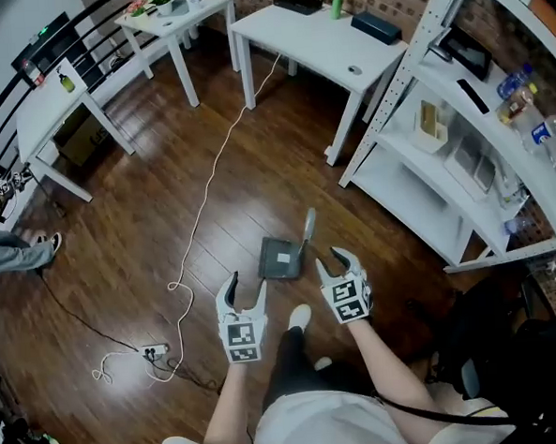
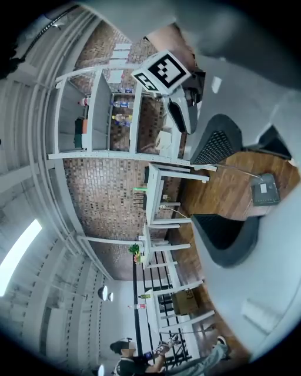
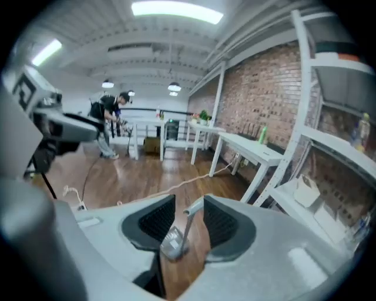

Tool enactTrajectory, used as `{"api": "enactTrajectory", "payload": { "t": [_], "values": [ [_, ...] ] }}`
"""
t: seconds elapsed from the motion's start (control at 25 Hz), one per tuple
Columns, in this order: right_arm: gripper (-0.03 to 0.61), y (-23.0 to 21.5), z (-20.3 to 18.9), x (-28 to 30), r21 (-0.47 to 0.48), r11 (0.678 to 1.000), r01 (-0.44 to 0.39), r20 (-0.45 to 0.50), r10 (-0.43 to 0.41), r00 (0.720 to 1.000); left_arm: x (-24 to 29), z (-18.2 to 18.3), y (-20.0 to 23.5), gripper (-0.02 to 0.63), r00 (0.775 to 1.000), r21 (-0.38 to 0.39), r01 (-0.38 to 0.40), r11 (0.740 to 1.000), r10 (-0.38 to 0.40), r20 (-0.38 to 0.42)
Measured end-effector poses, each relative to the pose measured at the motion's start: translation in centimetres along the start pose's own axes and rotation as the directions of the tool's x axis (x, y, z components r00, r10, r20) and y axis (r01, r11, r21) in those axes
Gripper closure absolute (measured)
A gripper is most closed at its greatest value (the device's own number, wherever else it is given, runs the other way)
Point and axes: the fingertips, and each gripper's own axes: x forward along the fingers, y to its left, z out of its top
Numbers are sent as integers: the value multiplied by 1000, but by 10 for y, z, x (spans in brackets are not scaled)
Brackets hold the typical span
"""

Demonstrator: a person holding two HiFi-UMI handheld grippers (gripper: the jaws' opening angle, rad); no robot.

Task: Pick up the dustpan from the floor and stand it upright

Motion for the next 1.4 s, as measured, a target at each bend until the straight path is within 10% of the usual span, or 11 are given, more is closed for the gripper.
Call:
{"api": "enactTrajectory", "payload": {
  "t": [0.28,0.56,1.4],
  "values": [
    [389,22,18,-202,217,976,-7,374,-76,924,-80,51,-100,333,984,130,103,986,-121,133],
    [311,93,9,-346,198,980,17,486,-113,867,-227,55,-175,330,977,106,100,989,-118,179],
    [313,177,82,-420,132,987,94,553,-152,819,-374,87,-104,330,938,113,32,993,-69,341]
  ]
}}
